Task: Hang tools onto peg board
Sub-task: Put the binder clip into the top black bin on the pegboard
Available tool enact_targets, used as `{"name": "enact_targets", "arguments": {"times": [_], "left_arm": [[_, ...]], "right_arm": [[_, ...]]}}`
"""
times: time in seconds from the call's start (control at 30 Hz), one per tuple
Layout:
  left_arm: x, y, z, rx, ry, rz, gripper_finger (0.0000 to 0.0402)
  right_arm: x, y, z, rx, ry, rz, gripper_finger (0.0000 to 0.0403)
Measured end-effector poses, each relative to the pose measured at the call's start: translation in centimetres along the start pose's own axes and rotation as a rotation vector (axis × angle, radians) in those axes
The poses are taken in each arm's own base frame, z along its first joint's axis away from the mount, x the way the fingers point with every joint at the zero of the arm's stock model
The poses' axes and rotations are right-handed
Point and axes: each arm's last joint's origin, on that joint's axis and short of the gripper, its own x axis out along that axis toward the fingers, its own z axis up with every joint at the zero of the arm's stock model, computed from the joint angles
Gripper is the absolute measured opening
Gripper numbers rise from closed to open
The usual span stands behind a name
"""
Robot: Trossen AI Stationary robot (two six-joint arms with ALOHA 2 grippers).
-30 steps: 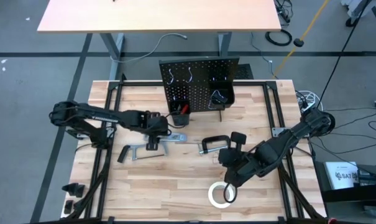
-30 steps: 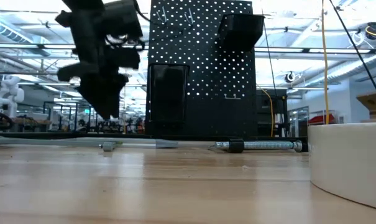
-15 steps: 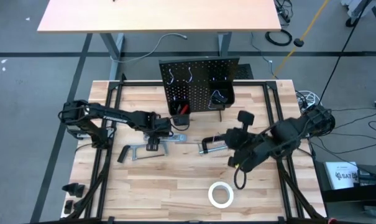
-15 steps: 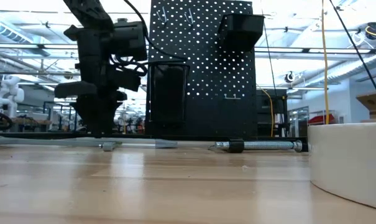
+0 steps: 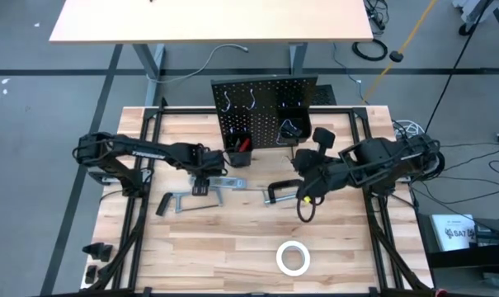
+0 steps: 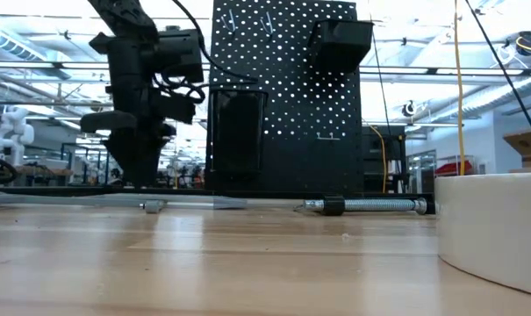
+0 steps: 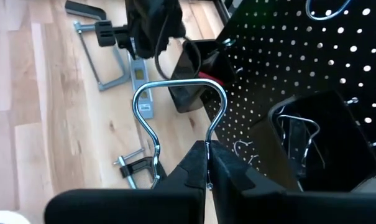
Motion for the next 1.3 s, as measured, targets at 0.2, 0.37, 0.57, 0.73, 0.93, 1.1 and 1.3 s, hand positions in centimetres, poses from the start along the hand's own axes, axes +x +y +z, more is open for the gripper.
{"name": "enact_targets", "arguments": {"times": [0.2,0.37,0.57,0.73,0.93,1.1,1.3], "left_arm": [[-1.6,0.5,-0.4,-0.031,-0.074,-0.077,0.0203],[-1.8,0.3,-0.4,-0.002,-0.089,-0.14,0.0203],[-1.4,0.7,-0.4,-0.013,-0.077,-0.131,0.0203],[-0.6,0.9,-0.3,-0.034,-0.033,-0.047,0.0203],[0.1,0.4,-0.4,-0.039,0.032,-0.039,0.0203],[0.6,-0.1,-0.2,-0.034,0.033,-0.133,0.0203],[1.1,-0.1,-0.6,0.019,0.06,-0.073,0.0203]], "right_arm": [[0.6,-0.7,0.3,-0.008,0.018,-0.002,0.0],[1.0,-1.4,0.5,-0.013,0.028,-0.019,0.0],[1.6,-2.0,0.6,-0.013,0.053,0.003,0.0],[1.7,-2.3,0.7,-0.014,0.056,-0.003,0.0],[1.8,-2.4,0.8,-0.033,0.058,-0.006,0.0],[2.1,-2.8,0.9,-0.032,0.063,-0.016,0.0001],[2.4,-3.5,1.0,-0.02,0.075,0.012,0.0001]]}}
